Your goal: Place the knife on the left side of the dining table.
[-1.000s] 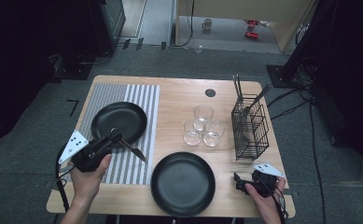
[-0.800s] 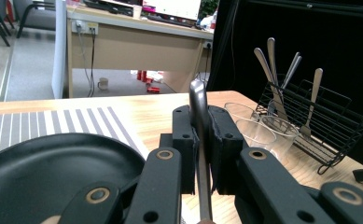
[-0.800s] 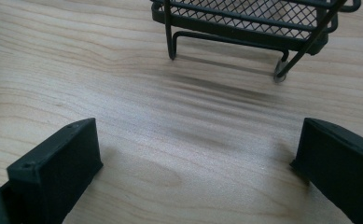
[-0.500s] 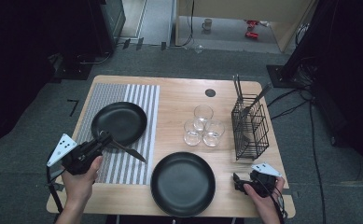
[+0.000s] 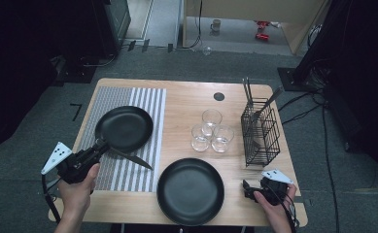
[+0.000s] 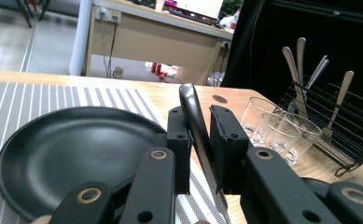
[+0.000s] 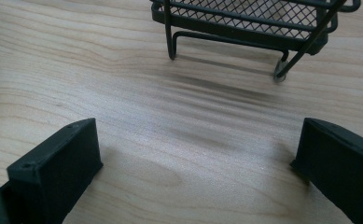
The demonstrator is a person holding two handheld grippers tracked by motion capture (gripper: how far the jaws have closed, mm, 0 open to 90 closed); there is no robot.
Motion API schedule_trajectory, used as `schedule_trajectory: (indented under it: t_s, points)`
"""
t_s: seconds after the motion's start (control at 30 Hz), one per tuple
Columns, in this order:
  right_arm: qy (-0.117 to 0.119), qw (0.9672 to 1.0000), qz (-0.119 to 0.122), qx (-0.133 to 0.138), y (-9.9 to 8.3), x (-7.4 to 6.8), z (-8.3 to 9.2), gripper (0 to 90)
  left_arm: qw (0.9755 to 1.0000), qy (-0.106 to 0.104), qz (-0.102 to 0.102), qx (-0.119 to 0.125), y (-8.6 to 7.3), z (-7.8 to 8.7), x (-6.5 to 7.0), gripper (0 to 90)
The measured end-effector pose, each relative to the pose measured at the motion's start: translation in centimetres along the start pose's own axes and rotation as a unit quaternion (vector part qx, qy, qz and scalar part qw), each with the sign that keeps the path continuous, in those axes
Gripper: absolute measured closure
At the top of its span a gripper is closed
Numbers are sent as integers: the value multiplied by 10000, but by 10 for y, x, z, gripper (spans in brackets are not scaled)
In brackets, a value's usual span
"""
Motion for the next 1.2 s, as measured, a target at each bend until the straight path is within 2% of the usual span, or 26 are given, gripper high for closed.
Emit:
schedule_trajectory:
  t_s: [0.1,0.6,0.83,1.0,1.2]
  points:
    - [-11,10000,-12,2,0,0,0,0,9999,109,-18,-40,-3,2,-5,783]
    - [-12,10000,-13,1,0,0,0,0,9995,139,253,-99,-12,7,-21,767]
    - [-10,10000,-12,1,0,0,0,0,9990,251,328,-151,-18,9,-29,746]
    - [-11,10000,-12,2,0,0,0,0,9982,311,482,-181,-24,11,-36,735]
    - [-11,10000,-12,3,0,0,0,0,9979,414,481,-159,-30,13,-42,712]
Point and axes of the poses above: each handheld gripper's, and its own axes: z roughly backward along the jaws, y roughly out of its top, x roughly to its right, the point moved 5 cm from there along -z, roughly forward along the jaws, and after that the axes turned 2 degrees about y, right-handed, at the moved point
